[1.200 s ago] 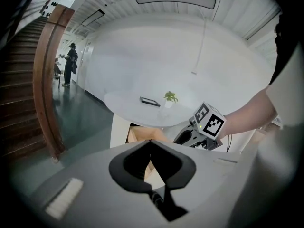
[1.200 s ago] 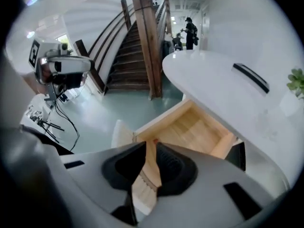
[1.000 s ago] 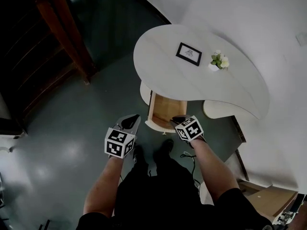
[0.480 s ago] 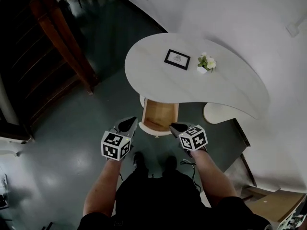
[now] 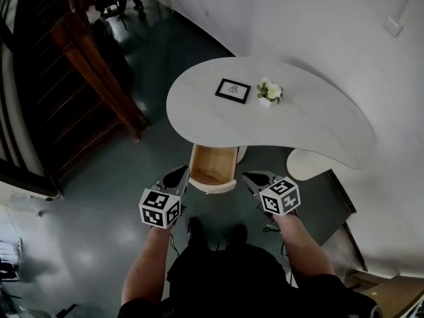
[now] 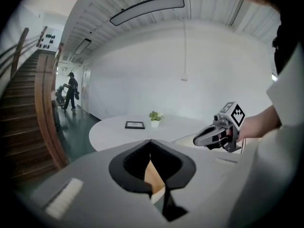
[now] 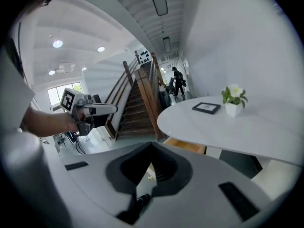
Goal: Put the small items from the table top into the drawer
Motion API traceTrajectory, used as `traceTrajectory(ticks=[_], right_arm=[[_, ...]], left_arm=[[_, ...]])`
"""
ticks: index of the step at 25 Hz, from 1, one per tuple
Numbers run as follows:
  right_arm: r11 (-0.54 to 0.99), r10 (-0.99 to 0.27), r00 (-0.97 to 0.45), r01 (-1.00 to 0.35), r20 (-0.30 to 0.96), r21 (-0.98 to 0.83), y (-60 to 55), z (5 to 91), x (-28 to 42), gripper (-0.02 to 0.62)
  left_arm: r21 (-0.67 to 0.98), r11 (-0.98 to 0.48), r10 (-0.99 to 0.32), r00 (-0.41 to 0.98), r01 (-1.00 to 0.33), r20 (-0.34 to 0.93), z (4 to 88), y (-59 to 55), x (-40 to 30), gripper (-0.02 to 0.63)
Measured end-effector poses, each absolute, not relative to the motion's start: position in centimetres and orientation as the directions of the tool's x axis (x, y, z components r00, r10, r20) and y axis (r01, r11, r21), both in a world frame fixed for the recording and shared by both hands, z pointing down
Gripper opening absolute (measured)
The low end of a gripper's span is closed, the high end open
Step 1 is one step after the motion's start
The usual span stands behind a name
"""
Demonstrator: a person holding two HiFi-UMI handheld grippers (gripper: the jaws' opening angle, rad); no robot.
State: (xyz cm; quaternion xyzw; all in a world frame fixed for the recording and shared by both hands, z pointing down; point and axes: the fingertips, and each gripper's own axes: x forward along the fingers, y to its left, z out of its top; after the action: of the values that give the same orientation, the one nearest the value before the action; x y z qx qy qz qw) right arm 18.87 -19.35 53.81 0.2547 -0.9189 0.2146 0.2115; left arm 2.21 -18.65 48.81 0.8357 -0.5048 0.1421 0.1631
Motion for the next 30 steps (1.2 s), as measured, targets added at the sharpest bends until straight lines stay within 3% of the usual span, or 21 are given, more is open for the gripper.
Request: traceTrajectory(ticks=[10, 30], right_arm=[[0.803, -0.454, -0.813, -0.55, 0.364, -0.229, -20.2, 46.2, 22.1, 0.012], [0.8, -0.594, -0.795, -0.6, 0.127, -0.018, -22.1, 31.7, 17.8, 0.012]], left_arm=[[0.169, -0.396, -0.847, 0.431, -0.902, 0.313, 42.9, -17.0, 4.6, 0.012], [0.135, -0.375, -0.901, 0.395, -0.917, 0.18, 34.1, -18.2, -3.2, 0.012]])
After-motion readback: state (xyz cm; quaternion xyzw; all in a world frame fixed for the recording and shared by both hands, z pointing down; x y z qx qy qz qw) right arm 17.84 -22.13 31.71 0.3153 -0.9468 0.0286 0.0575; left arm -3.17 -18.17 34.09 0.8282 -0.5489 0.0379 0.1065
